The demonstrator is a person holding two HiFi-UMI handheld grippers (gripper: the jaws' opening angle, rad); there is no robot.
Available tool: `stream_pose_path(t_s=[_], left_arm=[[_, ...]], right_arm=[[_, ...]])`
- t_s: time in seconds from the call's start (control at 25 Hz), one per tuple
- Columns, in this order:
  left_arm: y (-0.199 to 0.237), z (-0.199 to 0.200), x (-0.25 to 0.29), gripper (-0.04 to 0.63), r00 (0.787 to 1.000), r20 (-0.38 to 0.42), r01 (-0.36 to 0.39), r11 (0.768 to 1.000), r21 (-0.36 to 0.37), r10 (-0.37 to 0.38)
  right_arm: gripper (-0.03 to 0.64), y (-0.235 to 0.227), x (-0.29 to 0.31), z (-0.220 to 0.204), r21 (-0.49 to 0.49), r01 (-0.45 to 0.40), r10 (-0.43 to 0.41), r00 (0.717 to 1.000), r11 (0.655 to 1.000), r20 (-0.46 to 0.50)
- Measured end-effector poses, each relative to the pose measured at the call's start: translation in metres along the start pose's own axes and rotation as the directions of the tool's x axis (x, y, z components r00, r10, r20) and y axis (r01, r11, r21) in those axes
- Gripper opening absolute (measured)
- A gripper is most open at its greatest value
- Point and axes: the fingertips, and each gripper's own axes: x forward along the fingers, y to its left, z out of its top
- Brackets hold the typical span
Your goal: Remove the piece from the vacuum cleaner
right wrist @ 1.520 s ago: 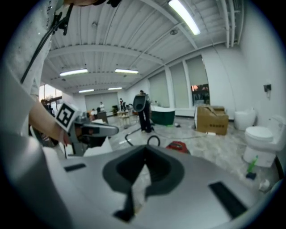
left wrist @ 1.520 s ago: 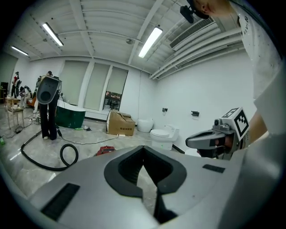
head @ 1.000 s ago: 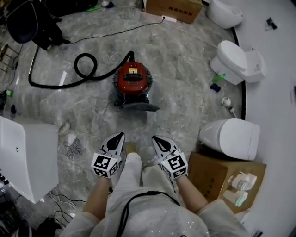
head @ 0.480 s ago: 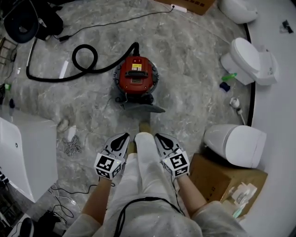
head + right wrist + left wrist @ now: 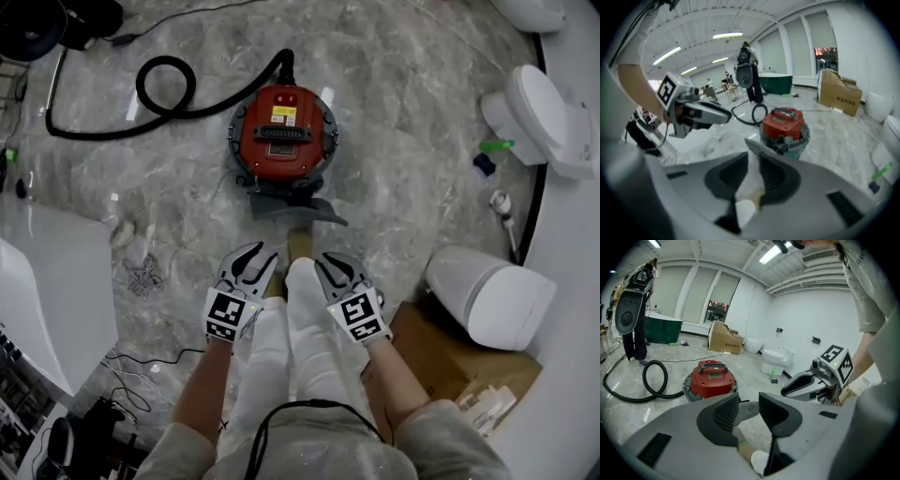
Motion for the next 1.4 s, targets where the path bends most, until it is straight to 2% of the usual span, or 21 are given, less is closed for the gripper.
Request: stream_pose_path(t_s=[0.16,0.28,0.4,0.6,0.76,0.88,1.0,1.08,1.16,1.24,1.28,1.4], left_arm=[[0.015,-0.016,0.033,0.164,0.998,-0.07,0.002,0.998,0.061,0.003],[0.027,-0.034,0.058,0.229,0.99,-0.143,0.025,0.993,0.111,-0.009],[0.042,-0.06,0.081,0.278,0.969,-0.246,0.055,0.974,0.218,0.001],[0.051,-0.08,0.115,0.302,0.925,-0.381,0.162,0.902,0.399,0.002],[0.055,-0.099,0.132,0.302,0.887,-0.461,0.225,0.854,0.47,0.02],[0.056,-0.116,0.142,0.302,0.856,-0.513,0.255,0.812,0.525,0.063],[0.057,-0.125,0.147,0.301,0.844,-0.523,0.262,0.761,0.594,0.119],[0.058,-0.128,0.148,0.301,0.844,-0.515,0.25,0.74,0.625,0.149],[0.06,-0.127,0.149,0.287,0.85,-0.497,0.219,0.741,0.634,0.174],[0.063,-0.124,0.148,0.144,0.857,-0.477,0.182,0.752,0.633,0.195],[0.063,-0.123,0.148,0.08,0.859,-0.47,0.167,0.758,0.631,0.202],[0.062,-0.123,0.145,0.037,0.859,-0.468,0.147,0.774,0.616,0.209]], right_arm=[[0.106,-0.024,0.029,-0.017,-0.06,-0.02,0.014,0.996,0.998,-0.094],[0.142,-0.046,0.049,-0.027,-0.1,-0.029,0.013,0.988,0.995,-0.151],[0.177,-0.062,0.07,-0.038,-0.147,-0.054,0.022,0.977,0.988,-0.211],[0.207,-0.08,0.099,-0.049,-0.212,-0.101,0.038,0.958,0.972,-0.283],[0.209,-0.083,0.123,-0.058,-0.277,-0.159,0.059,0.94,0.948,-0.335],[0.207,-0.084,0.137,-0.063,-0.339,-0.192,0.058,0.929,0.921,-0.366],[0.207,-0.081,0.142,-0.061,-0.378,-0.192,0.051,0.934,0.906,-0.353],[0.206,-0.078,0.144,-0.061,-0.392,-0.188,0.049,0.94,0.9,-0.339],[0.168,-0.08,0.145,-0.059,-0.419,-0.161,0.02,0.947,0.894,-0.321],[0.093,-0.085,0.145,-0.057,-0.436,-0.126,-0.012,0.953,0.891,-0.301],[0.083,-0.086,0.144,-0.056,-0.441,-0.116,-0.021,0.955,0.89,-0.295],[0.053,-0.085,0.142,-0.057,-0.479,-0.111,-0.035,0.958,0.871,-0.285]])
